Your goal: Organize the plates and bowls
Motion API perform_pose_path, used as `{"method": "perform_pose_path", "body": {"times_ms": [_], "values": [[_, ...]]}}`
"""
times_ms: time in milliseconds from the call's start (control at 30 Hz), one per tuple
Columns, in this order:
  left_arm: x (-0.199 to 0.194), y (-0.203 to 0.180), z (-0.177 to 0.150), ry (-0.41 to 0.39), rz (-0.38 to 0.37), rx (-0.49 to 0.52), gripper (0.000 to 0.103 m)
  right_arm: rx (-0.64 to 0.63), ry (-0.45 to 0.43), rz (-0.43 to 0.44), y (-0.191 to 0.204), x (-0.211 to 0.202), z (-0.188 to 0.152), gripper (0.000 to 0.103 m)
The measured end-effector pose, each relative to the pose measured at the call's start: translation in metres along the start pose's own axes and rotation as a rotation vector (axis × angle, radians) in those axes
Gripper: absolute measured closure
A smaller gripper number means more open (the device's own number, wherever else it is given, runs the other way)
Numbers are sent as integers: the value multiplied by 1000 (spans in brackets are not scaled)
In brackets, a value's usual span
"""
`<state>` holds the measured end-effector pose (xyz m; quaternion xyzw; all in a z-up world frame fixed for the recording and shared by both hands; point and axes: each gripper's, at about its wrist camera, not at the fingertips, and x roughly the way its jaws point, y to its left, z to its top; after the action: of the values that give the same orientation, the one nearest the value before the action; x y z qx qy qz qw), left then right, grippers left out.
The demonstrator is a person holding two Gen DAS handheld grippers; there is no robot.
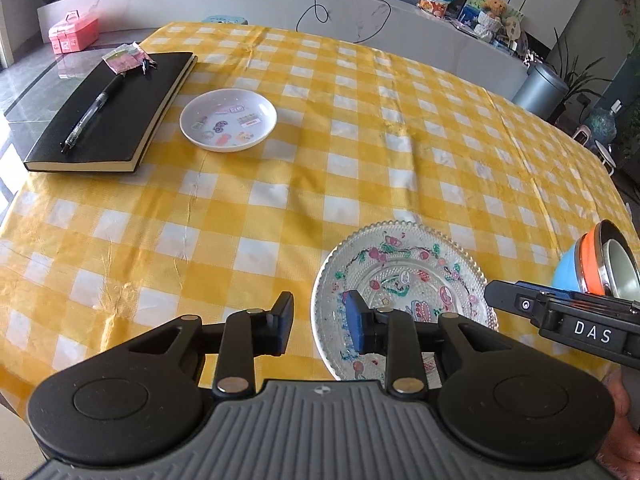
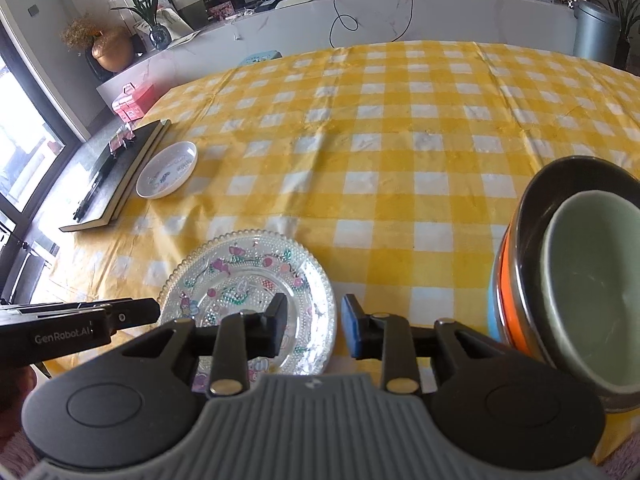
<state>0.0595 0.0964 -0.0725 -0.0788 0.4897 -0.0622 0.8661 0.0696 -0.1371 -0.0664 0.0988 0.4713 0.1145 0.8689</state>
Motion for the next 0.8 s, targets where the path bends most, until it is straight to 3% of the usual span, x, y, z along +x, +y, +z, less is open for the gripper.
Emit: {"method": "perform_pose_path", "body": {"times_ms": [200, 533, 800], "values": [[-3, 15, 16, -28, 54, -34, 60, -42, -7, 8, 18, 4, 18, 58], [-10, 45, 52, -111, 130, -28, 58, -97, -2, 32, 57, 33, 60, 49], [-1, 68, 84, -163, 145, -62, 58, -46, 43, 95, 77, 74, 93, 46]]}}
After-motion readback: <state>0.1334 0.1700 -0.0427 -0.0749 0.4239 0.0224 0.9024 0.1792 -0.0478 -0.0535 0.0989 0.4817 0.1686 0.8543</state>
